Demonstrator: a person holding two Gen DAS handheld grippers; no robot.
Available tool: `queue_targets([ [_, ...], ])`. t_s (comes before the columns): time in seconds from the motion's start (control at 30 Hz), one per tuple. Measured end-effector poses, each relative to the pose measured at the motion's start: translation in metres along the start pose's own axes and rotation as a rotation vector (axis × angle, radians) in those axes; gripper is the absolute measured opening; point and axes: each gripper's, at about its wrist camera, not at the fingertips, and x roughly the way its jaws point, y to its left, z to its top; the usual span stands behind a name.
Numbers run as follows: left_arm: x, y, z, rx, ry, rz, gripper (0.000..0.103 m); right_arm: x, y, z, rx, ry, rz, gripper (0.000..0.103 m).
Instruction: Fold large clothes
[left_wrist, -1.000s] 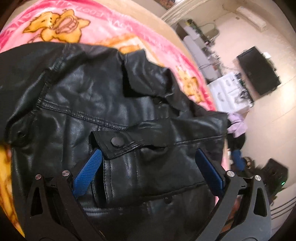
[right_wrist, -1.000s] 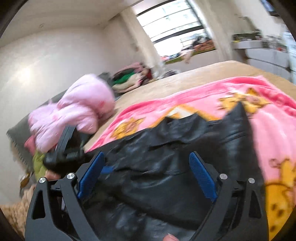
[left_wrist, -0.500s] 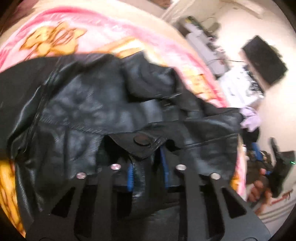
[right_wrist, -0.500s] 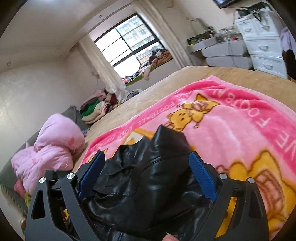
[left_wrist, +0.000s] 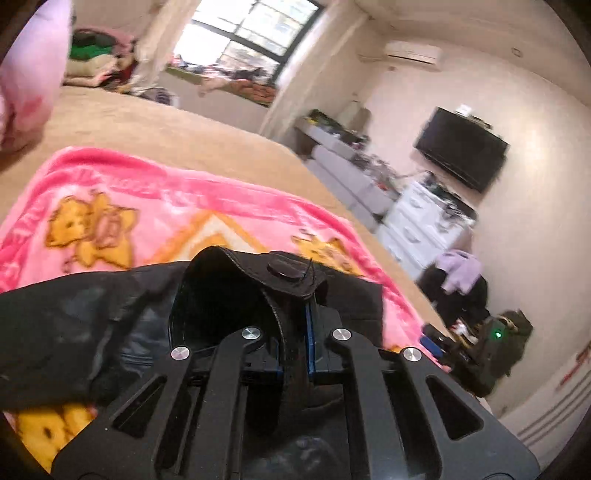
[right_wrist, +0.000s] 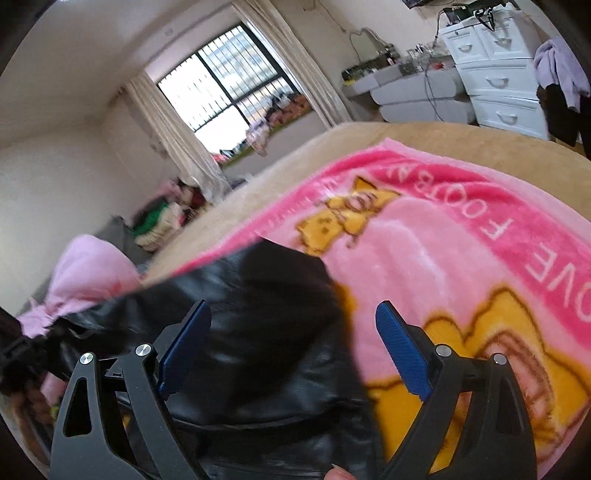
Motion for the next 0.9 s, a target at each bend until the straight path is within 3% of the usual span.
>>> queue_targets([
  [0.07,0.011,0.020,-0.007,-0.016,0.028,0.065,0.002,0.012,-0.003,-0.005,-0.009,0.049,-0.054,0.090],
  [0.2,0.045,0.066,-0.039,-0.113,0.164,0.174,0.002,0.035,-0.011,-0.015,-0.012,0.137,-0.100,0.089],
  [0.33,0.061,0.078,-0.055,-0.160,0.225,0.197,0.002,0.056,-0.009,-0.026,-0.053,0.215,-0.130,0.087],
  [0.4,0.059,0.070,-0.052,-0.145,0.217,0.186,0.002,0.065,-0.004,-0.032,-0.095,0.252,-0.145,0.083],
  [0.43,0.058,0.066,-0.050,-0.133,0.209,0.181,0.002,0.068,-0.002,-0.035,-0.112,0.267,-0.153,0.077],
  [0.47,0.056,0.063,-0.049,-0.118,0.199,0.173,0.002,0.072,-0.001,-0.038,-0.132,0.287,-0.171,0.063],
  [0.53,0.054,0.059,-0.047,-0.098,0.191,0.163,0.002,0.078,-0.003,-0.044,-0.155,0.317,-0.214,0.056],
  [0.63,0.062,0.068,-0.051,-0.096,0.205,0.173,0.003,0.085,-0.016,-0.049,-0.147,0.339,-0.268,0.056],
  [0.8,0.082,0.097,-0.063,-0.150,0.301,0.243,0.005,0.086,-0.011,-0.051,-0.178,0.345,-0.289,0.061],
  [0.9,0.077,0.093,-0.059,-0.140,0.286,0.245,0.009,0.074,-0.003,-0.044,-0.185,0.304,-0.255,0.063],
])
